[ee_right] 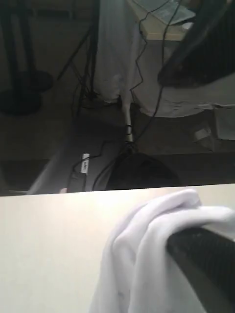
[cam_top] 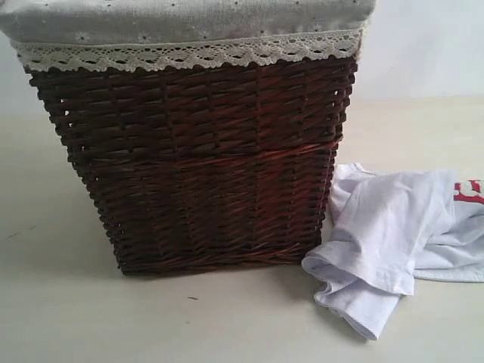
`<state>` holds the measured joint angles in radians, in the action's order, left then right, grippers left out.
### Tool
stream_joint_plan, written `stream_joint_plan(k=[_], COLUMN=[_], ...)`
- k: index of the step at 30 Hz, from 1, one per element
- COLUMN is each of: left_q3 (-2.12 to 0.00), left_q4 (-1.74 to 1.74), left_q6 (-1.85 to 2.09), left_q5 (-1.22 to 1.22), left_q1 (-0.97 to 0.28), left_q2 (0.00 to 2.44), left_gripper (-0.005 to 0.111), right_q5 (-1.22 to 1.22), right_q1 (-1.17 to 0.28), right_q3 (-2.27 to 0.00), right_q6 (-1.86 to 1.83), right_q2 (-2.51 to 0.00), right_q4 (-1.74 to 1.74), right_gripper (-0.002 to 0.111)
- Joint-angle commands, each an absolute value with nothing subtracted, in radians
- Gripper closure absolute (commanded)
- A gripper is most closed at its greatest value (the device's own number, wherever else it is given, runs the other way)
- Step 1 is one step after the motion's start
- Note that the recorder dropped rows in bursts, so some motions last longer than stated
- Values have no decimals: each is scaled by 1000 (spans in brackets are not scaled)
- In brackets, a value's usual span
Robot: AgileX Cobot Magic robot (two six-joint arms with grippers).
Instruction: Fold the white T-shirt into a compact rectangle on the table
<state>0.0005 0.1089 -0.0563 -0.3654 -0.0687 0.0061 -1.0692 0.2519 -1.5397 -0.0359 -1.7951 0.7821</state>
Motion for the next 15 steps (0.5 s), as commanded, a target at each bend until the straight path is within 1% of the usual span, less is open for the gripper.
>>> stream_joint_plan(k=[1, 3, 5, 7, 9, 12, 15], left_q3=[0, 0, 0, 0, 0, 0, 0], left_q4=[108, 108, 108, 108, 108, 108, 108], left_q6=[-59, -59, -59, -59, -59, -59, -59], left_q5=[-360, -360, -360, -360, -360, -360, -360], left_q1=[-69, -69, -69, -69, -69, -69, -69], left_q2=[0, 0, 0, 0, 0, 0, 0], left_gripper=[107, 107, 107, 107, 107, 107, 107], right_q5=[-999, -952, -947, -1025, -1111, -1145, -1221], right_q1=[195, 151, 116, 111, 113, 113, 111], right_q3=[-1543, -1543, -1551, -1605, -1641, -1644, -1639], right_q6=[-22, -68, -170, -238, -277, -610, -757], right_q2=[-1734, -1699, -1665, -1656, -1646, -1574, -1530], right_q4=[754, 653, 427, 147, -8, -391, -672], right_gripper=[16, 16, 16, 16, 16, 16, 16])
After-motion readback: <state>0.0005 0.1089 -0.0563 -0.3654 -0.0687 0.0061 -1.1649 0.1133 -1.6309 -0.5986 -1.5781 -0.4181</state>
